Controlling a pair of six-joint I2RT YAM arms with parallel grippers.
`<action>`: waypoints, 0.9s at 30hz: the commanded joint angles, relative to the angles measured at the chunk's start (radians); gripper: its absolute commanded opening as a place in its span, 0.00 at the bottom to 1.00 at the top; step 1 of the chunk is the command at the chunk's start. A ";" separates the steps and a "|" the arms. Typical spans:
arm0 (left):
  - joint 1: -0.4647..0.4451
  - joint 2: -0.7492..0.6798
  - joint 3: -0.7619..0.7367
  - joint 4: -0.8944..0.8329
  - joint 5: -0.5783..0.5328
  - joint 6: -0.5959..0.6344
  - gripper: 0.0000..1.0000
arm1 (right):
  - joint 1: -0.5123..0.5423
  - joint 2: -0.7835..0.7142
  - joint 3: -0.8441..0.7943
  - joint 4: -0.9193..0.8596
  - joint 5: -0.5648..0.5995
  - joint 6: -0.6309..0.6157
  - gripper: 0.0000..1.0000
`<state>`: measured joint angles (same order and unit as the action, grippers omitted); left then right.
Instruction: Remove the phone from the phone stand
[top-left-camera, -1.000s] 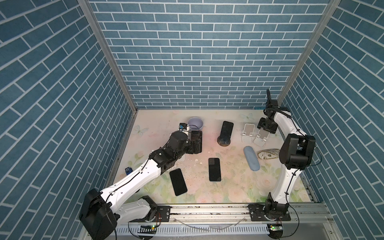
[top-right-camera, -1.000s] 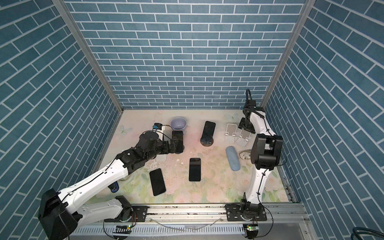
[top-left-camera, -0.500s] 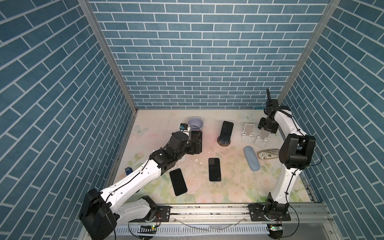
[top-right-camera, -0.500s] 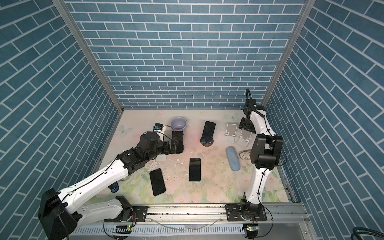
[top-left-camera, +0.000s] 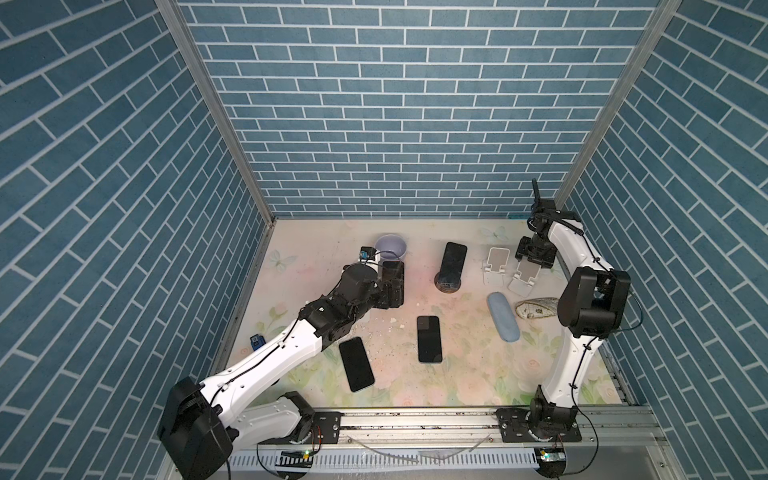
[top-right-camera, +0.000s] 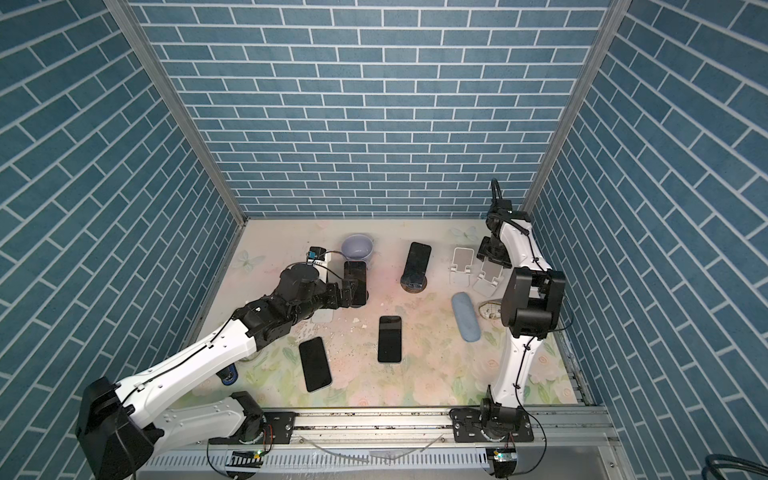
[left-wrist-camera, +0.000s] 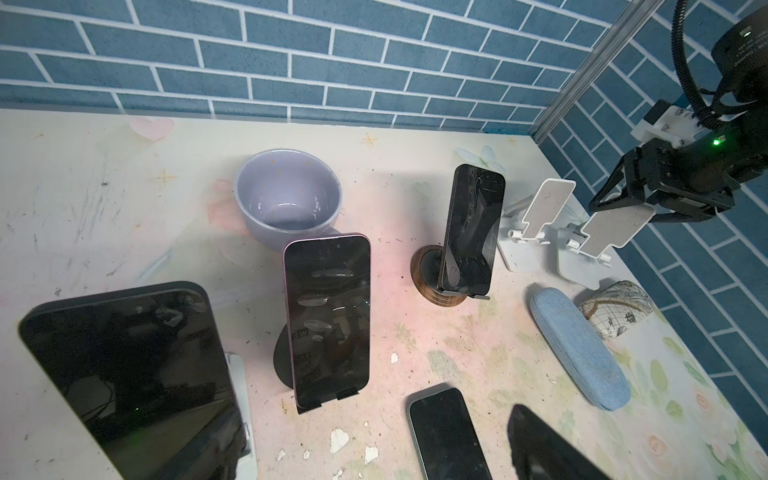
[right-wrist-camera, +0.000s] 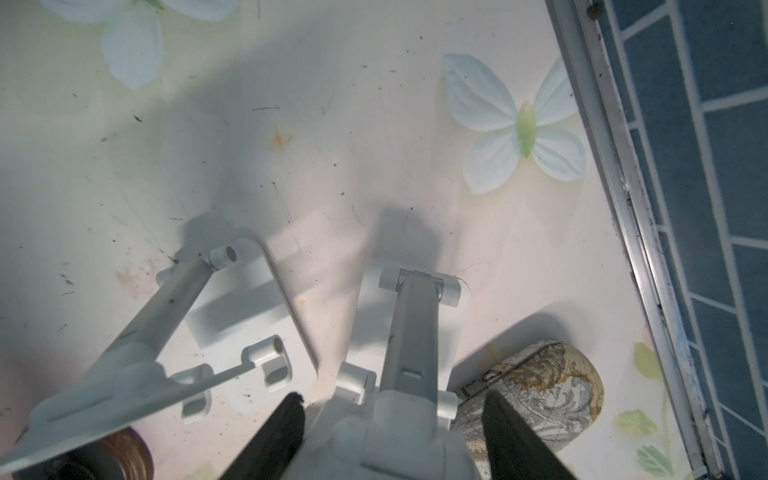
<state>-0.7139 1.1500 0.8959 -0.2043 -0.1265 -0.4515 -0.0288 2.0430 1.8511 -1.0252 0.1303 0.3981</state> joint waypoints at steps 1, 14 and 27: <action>-0.006 -0.018 0.026 -0.008 -0.010 0.024 1.00 | 0.007 -0.064 -0.041 0.016 -0.011 0.080 0.46; -0.006 -0.046 0.020 -0.044 -0.010 0.078 1.00 | 0.089 -0.146 -0.231 0.126 0.172 0.188 0.46; -0.006 -0.084 0.003 -0.053 -0.013 0.073 1.00 | 0.092 -0.203 -0.357 0.223 0.143 0.207 0.60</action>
<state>-0.7139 1.0851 0.8970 -0.2352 -0.1341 -0.3855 0.0643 1.8816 1.5162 -0.8165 0.2687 0.5720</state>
